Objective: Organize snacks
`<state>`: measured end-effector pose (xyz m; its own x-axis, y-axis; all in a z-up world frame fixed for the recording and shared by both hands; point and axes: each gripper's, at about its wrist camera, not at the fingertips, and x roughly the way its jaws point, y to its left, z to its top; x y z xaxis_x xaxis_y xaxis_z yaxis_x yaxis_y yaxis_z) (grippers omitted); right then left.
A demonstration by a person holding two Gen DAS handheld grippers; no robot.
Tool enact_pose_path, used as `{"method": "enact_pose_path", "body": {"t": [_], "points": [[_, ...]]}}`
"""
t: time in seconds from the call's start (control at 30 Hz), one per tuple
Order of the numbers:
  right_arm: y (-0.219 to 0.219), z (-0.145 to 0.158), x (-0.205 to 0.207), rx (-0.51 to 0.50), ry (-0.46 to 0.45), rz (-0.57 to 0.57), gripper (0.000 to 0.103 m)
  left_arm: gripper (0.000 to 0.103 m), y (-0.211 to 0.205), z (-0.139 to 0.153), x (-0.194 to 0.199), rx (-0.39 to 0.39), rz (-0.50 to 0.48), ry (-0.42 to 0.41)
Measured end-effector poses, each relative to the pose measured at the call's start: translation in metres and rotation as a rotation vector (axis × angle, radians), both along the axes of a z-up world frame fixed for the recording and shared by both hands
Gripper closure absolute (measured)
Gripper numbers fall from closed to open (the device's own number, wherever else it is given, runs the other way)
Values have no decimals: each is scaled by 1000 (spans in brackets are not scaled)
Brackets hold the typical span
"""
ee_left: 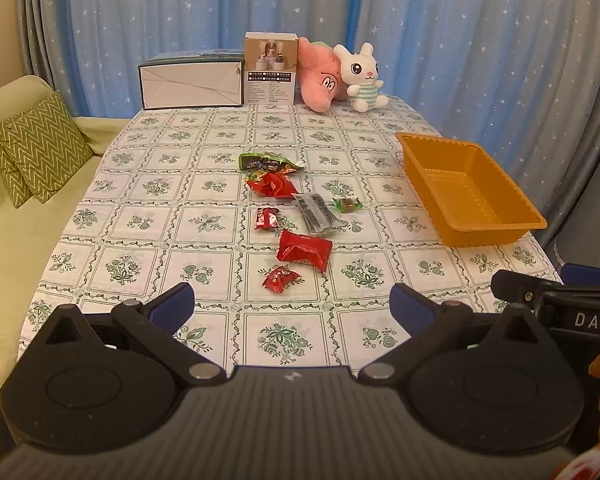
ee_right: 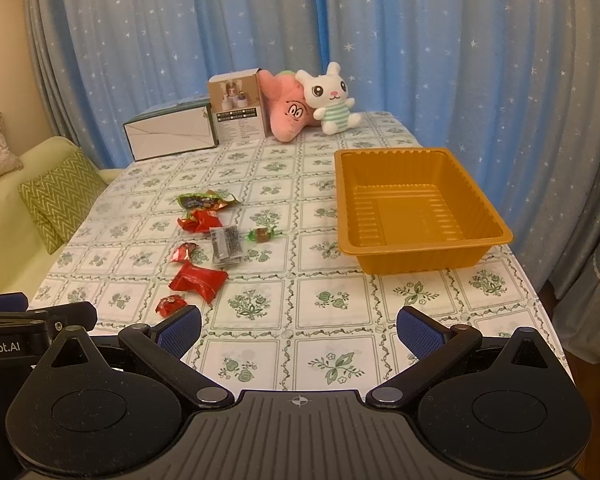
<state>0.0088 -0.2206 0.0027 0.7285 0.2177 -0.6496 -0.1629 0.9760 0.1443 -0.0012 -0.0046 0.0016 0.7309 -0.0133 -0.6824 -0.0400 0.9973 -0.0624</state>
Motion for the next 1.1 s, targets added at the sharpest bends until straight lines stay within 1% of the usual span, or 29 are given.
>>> {"method": "enact_pose_path", "body": {"t": [1.1], "points": [[-2,0,1,-1,3,-4,0,0,-5,-1,2,-3,-3,5]]}}
